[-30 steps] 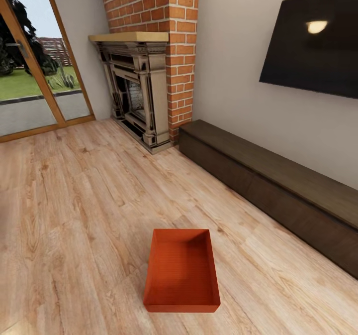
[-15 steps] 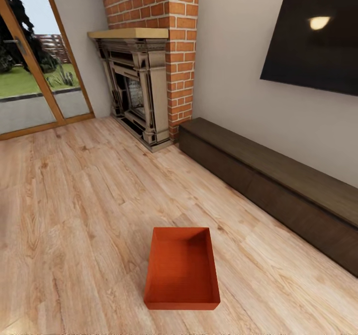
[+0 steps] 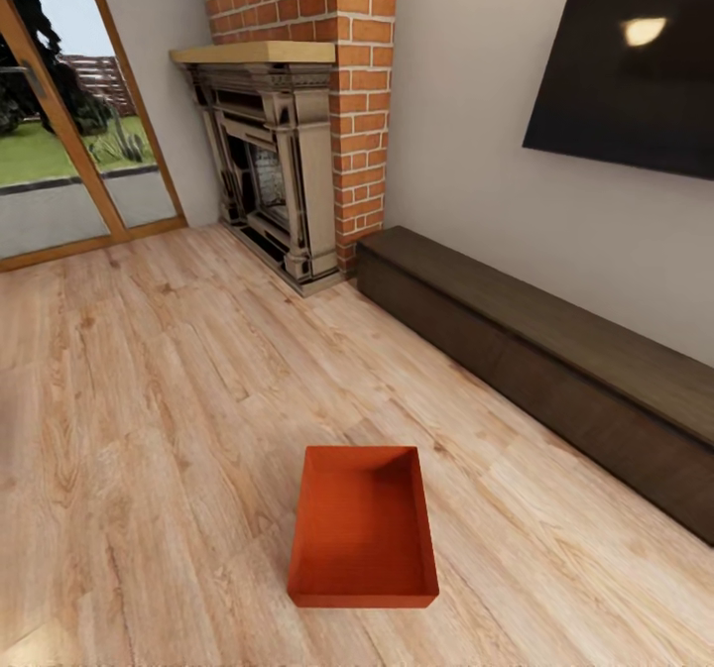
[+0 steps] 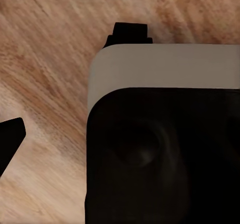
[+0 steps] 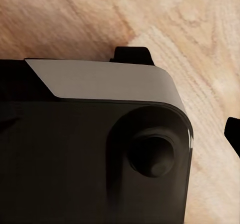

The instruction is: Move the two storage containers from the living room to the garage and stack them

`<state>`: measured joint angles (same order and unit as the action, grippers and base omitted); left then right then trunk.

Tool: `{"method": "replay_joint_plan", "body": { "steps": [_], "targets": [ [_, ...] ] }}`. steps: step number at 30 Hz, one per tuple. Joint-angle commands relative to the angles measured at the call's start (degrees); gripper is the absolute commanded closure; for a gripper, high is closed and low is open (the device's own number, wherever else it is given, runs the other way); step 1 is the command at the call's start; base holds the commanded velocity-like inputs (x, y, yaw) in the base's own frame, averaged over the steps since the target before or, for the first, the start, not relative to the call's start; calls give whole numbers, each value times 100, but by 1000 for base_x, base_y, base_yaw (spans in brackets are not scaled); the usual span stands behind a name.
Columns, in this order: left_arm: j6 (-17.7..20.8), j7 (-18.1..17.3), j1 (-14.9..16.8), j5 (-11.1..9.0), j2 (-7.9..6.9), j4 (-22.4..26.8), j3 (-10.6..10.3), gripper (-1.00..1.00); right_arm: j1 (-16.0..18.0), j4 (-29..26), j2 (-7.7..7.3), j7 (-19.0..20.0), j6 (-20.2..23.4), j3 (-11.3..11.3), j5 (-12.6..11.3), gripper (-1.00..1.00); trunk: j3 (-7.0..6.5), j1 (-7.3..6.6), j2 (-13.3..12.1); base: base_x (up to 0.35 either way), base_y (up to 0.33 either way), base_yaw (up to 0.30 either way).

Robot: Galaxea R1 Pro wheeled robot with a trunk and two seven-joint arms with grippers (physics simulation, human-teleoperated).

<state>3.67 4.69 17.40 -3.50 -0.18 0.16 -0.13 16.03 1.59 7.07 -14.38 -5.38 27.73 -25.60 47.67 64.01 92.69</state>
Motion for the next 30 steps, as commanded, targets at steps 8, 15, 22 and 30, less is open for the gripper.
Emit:
{"method": "replay_joint_plan", "body": {
  "steps": [8,15,22,30],
  "targets": [
    [20,7,1,-36,0,4,-5,-100,6,17,5,-4,-33,47,-59,-100,77,-1,2,0,0,0],
    [20,6,1,-36,0,2,-5,-100,6,17,5,-4,-33,48,-59,-100,141,-1,2,0,0,0],
    [20,6,2,-36,0,3,-5,-100,6,17,5,-4,-33,48,-59,-100,204,-1,2,0,0,0],
    [20,8,1,-36,0,5,-5,-100,6,17,5,-4,-33,46,-59,-100,277,-1,2,0,0,0]
  ]
}}
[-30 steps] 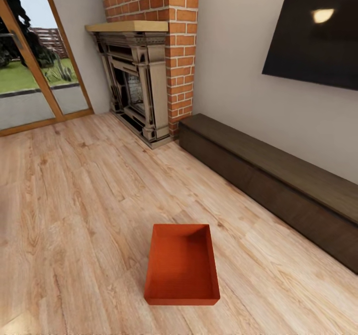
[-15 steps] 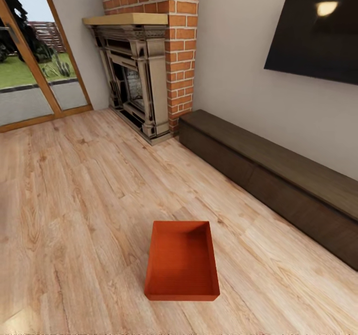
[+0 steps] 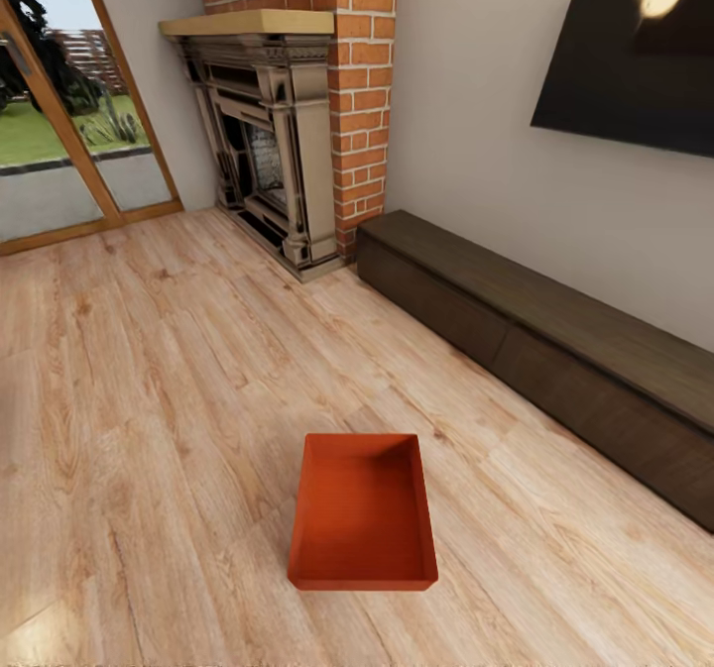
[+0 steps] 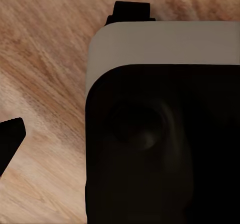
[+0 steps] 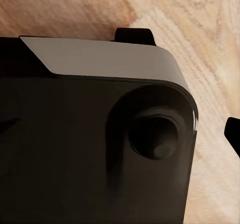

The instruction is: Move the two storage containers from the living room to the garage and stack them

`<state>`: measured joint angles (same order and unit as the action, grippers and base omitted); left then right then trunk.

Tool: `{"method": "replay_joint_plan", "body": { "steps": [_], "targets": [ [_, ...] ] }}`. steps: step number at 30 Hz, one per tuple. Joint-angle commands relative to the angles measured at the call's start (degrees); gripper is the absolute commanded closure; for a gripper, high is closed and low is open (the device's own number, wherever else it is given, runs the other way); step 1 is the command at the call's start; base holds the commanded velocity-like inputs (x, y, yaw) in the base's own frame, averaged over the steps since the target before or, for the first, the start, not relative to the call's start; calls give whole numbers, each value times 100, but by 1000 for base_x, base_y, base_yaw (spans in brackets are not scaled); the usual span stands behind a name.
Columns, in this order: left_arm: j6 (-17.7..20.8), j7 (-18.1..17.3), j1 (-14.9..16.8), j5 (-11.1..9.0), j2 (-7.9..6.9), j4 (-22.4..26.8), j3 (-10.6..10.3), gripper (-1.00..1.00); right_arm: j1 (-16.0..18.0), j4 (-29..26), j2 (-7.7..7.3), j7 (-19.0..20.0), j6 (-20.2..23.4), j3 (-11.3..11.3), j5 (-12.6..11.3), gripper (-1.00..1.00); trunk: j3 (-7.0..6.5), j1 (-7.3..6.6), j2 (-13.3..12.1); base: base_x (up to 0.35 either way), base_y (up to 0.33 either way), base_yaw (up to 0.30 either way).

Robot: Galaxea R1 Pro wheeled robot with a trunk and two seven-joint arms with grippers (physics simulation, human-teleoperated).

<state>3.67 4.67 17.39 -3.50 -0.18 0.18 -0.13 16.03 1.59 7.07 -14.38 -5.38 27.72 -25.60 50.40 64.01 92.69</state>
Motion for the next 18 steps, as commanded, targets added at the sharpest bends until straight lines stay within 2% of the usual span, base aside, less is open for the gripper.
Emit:
{"method": "replay_joint_plan", "body": {
  "steps": [1,18],
  "targets": [
    [20,9,2,-36,0,3,-5,-100,6,17,5,-4,-33,49,-59,-100,13,-1,2,0,0,0],
    [20,9,3,-36,0,1,-5,-100,6,17,5,-4,-33,50,-59,-100,168,-1,2,0,0,0]
  ]
}}
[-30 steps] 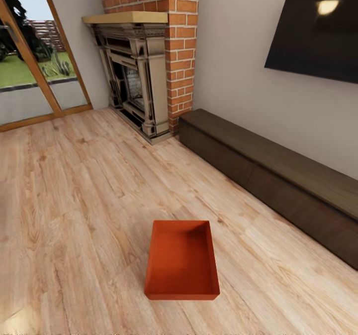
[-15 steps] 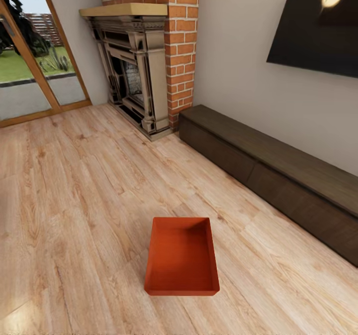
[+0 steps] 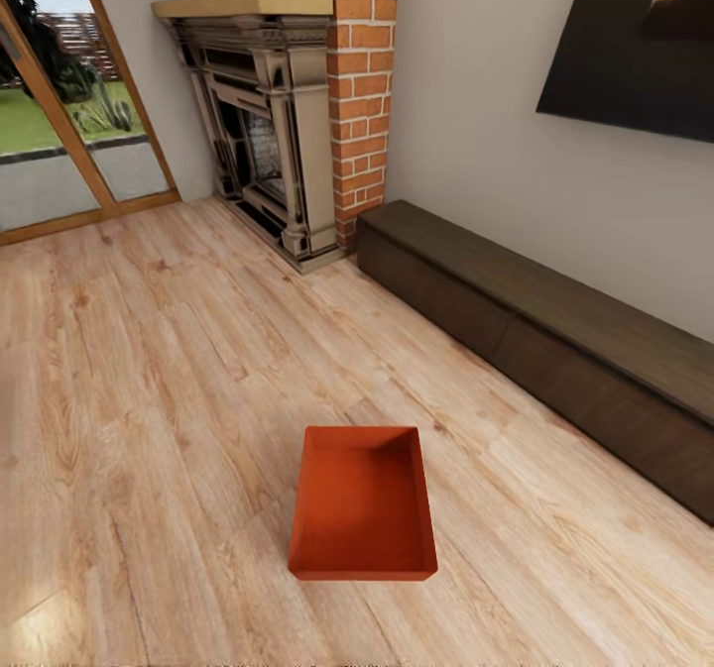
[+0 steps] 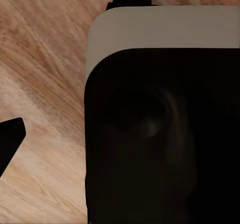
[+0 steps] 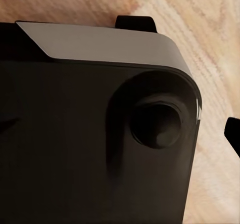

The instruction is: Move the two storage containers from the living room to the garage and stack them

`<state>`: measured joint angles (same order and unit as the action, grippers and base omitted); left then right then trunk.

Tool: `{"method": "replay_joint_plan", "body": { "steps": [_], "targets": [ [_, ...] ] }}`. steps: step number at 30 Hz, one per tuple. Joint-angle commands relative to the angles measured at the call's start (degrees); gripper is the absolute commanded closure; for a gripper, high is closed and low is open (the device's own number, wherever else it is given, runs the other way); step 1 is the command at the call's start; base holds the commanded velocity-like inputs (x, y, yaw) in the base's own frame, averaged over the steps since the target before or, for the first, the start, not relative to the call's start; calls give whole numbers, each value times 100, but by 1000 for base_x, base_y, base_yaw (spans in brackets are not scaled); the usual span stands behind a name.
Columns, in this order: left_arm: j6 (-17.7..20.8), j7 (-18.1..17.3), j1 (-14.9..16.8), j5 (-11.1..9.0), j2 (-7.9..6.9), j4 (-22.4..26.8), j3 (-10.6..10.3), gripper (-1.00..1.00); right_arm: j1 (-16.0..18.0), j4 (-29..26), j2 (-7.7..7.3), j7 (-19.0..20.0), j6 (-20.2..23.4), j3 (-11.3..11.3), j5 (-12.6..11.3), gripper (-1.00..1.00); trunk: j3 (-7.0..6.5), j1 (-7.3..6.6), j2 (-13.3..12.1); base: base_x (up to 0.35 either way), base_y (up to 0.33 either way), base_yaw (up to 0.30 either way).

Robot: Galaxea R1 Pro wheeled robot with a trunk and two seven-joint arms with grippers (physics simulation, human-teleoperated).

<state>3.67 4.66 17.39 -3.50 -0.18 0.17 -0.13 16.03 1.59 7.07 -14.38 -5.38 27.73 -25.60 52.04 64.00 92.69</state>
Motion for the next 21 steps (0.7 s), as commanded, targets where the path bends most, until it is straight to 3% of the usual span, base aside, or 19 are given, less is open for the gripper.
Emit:
{"method": "replay_joint_plan", "body": {
  "steps": [1,21],
  "targets": [
    [20,11,2,-36,0,2,-5,-100,6,17,5,-4,-33,48,-59,-100,13,-1,2,0,0,0],
    [20,9,1,-36,0,1,-5,-100,6,17,5,-2,-33,48,-59,-100,195,-1,2,0,0,0]
  ]
}}
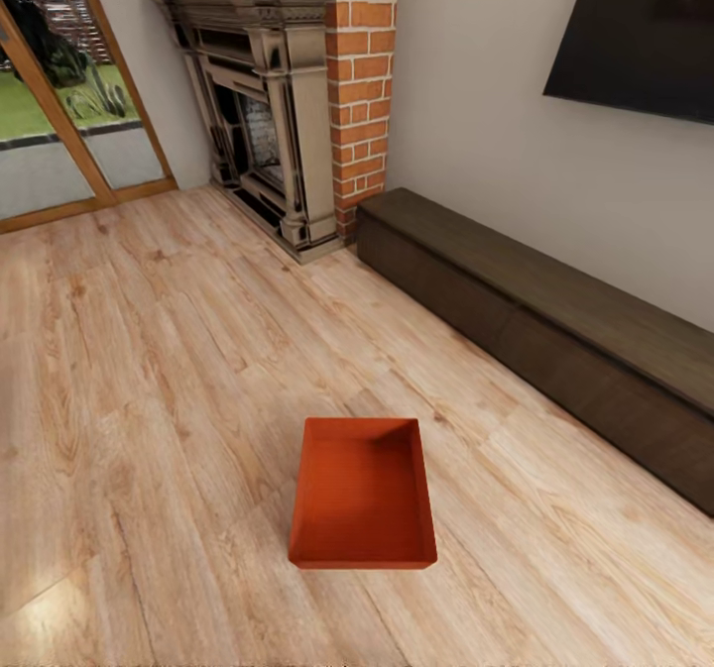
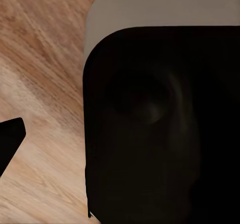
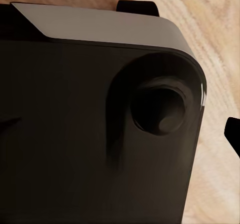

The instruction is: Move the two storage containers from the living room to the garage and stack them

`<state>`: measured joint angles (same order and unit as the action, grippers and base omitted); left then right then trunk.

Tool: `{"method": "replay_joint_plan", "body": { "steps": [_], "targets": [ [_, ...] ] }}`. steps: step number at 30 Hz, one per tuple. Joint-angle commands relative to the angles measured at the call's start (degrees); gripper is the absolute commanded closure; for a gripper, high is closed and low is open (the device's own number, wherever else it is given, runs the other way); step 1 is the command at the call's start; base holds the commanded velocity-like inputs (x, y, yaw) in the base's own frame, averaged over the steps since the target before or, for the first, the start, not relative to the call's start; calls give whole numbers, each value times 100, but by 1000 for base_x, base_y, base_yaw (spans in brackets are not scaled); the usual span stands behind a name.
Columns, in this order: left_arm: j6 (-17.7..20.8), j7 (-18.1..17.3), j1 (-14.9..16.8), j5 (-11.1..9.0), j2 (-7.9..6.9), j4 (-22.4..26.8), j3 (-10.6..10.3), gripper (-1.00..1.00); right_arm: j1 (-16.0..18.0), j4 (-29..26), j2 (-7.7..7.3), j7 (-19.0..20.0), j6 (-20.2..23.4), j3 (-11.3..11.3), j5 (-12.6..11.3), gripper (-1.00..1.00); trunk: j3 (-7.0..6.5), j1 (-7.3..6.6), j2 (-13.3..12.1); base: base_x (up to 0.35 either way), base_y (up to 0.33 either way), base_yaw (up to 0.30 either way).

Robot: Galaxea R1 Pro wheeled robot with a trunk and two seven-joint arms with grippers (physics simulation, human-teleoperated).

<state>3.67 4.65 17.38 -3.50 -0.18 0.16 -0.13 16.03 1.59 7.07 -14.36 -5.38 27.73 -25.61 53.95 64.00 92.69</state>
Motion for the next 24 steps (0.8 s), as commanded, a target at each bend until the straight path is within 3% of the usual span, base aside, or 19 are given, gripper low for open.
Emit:
{"method": "replay_joint_plan", "body": {
  "steps": [1,24],
  "targets": [
    [20,10,4,-36,0,2,-5,-100,5,17,5,-5,-33,48,-59,-100,13,-1,2,0,0,0],
    [20,12,5,-36,0,3,-5,-100,5,17,5,-5,-33,48,-59,-100,222,-1,2,0,0,0]
  ]
}}
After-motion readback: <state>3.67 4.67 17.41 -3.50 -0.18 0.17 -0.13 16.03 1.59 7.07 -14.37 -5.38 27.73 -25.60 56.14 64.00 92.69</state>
